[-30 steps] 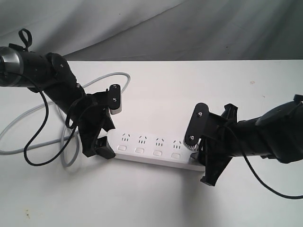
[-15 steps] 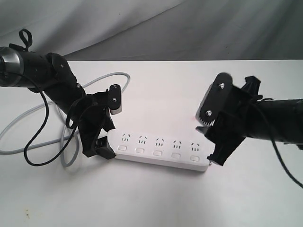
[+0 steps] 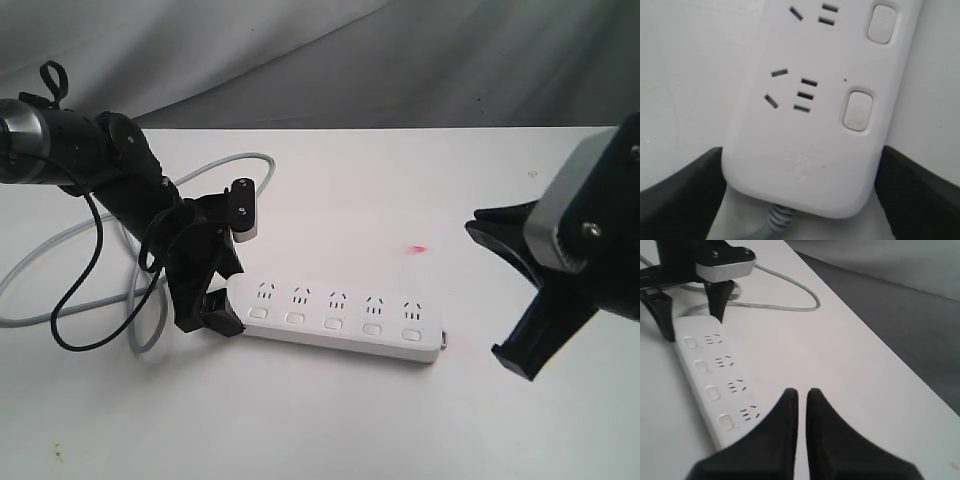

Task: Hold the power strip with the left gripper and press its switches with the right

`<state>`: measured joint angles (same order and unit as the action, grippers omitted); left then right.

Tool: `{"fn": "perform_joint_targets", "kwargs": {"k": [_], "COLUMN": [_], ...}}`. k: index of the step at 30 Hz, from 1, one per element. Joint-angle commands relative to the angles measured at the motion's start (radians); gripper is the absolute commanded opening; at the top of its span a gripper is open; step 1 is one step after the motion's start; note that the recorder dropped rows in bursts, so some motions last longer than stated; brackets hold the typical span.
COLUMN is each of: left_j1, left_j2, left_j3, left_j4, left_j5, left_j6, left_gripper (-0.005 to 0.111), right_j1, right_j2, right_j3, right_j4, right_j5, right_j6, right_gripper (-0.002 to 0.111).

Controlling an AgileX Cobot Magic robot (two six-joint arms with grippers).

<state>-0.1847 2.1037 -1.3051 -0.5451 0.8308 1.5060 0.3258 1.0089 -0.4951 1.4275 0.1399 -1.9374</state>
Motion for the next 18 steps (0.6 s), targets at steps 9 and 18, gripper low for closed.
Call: {"fn": "perform_joint_targets", "kwargs": {"k": [9,18], "left_j1": [-0.001,-0.001], "left_j2": [0.004,0.004], "left_j3": [-0.001,-0.001], "left_j4": [0.002,0.002], "left_j5": [-0.002,-0.002], "left_j6": [-0.009,-0.009], "left_gripper": [0.073,0.073], "right_j1": [0.003,0.003], "right_j2": [-0.166,-0.166], "right_j3": [0.062,0.062], "right_j4": [0.004,0.004], "right_j5": [0.055,0.055], "right_j6": [0.020,0.025], "right_gripper": [0.000,0.000]}}
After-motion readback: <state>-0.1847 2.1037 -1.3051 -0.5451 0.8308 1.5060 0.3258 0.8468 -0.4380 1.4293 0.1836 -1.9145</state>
